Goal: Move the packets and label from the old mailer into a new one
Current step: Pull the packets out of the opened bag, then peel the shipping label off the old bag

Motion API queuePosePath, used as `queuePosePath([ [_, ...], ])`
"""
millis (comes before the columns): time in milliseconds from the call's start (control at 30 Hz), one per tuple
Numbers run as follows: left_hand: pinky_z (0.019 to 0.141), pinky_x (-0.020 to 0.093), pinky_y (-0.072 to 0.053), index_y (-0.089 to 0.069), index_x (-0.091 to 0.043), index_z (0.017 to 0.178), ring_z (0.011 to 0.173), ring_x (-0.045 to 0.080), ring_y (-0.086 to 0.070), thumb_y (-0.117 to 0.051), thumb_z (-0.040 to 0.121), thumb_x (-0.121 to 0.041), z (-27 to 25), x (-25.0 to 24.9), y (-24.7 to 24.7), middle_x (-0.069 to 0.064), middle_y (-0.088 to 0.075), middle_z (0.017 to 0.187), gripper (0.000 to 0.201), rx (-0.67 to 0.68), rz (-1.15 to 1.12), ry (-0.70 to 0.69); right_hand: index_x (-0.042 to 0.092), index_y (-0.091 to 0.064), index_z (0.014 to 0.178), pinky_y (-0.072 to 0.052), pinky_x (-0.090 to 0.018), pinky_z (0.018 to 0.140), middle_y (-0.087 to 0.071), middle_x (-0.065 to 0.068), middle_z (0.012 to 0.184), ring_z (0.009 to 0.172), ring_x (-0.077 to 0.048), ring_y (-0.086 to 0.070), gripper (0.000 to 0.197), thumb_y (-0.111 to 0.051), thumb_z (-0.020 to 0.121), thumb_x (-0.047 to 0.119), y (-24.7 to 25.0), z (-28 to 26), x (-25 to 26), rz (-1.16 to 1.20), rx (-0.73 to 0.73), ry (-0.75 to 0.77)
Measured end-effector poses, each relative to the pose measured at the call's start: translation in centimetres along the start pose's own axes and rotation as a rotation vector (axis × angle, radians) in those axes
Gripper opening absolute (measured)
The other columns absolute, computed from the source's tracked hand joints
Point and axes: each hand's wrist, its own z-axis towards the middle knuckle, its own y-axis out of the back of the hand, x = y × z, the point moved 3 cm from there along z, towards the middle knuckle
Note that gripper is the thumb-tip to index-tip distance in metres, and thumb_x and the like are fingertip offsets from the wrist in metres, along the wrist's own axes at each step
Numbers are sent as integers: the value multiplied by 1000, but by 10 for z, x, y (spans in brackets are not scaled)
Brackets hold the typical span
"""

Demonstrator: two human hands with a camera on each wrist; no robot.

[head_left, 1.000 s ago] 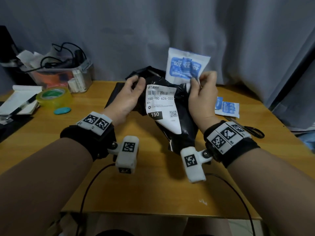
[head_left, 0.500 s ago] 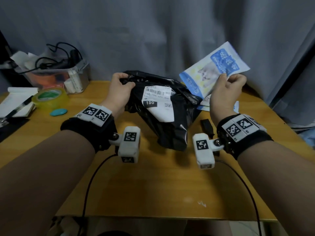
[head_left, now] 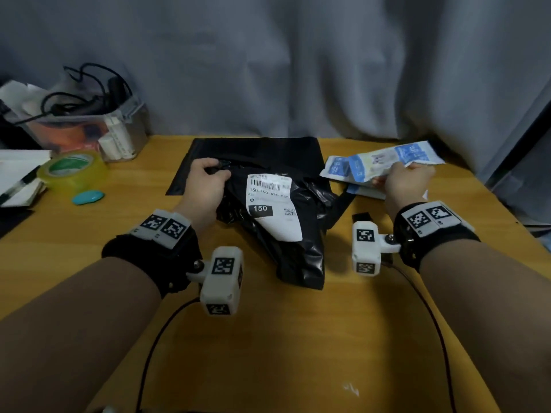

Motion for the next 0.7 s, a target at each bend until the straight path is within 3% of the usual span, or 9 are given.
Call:
queuePosePath([
  [100, 79, 38, -56, -46, -16, 122, 93, 24, -62, -56, 92, -13, -2, 3, -1, 10, -55, 110, 32, 2, 27, -1, 9, -38, 103, -59, -36, 70, -59, -22, 103, 76, -25, -64, 19, -49, 87, 9, -6, 11, -16, -159, 159, -56],
  [200, 66, 26, -52, -43, -16, 125, 82, 15, -57, -53, 94, -19, -5, 4, -1, 3, -53, 100, 33, 3, 65, -44, 8, -39, 113, -55, -45, 85, -58, -20, 108, 93, -29, -63, 43, -52, 74, 20, -7, 7, -23, -261, 163, -39],
  [300, 76, 33, -51, -36, -20, 129, 91, 18, -58, -47, 95, -38, -10, -1, -3, 3, -53, 108, 40, 55, 156, -142, 10, -42, 120, -51, -37, 84, -54, -8, 105, 95, -23, -58, 40, -56, 85, 22, -10, -29, -1, -357, 199, 155],
  [367, 74, 27, -48, -29, -22, 132, 89, 13, -57, -42, 95, -46, -15, -6, -6, -4, -52, 103, 46, 114, 183, -208, 11, -51, 119, -47, -34, 90, -56, -4, 109, 100, -19, -55, 39, -59, 88, 34, -16, -56, 13, -448, 367, 310],
  [467, 65, 16, -40, -25, -20, 125, 81, 2, -53, -40, 95, -49, -25, -15, -10, -10, -48, 93, 44, 175, 206, -283, 17, -57, 123, -43, -28, 97, -61, 3, 118, 110, -12, -56, 49, -58, 86, 50, -24, -102, 26, -580, 809, 398],
  [533, 70, 16, -40, -24, -20, 115, 87, 6, -54, -41, 94, -48, -28, -19, -12, -4, -50, 99, 39, 187, 230, -351, 23, -57, 124, -42, -31, 102, -62, 7, 120, 113, -11, -56, 54, -61, 81, 56, -28, -118, 27, -674, 961, 456],
  [600, 83, 22, -42, -24, -18, 114, 99, 12, -53, -42, 95, -45, -30, -23, -11, 6, -51, 113, 37, 198, 233, -432, 30, -61, 115, -42, -42, 103, -65, 10, 112, 110, -13, -58, 55, -64, 72, 63, -33, -127, 30, -750, 966, 587],
  [700, 104, 29, -38, -16, -18, 136, 119, 14, -49, -39, 94, -50, -34, -27, -4, 9, -46, 133, 57, 237, 222, -489, 21, -66, 98, -47, -44, 95, -67, 7, 93, 93, -13, -63, 31, -72, 77, 44, -38, -133, 36, -710, 917, 618],
])
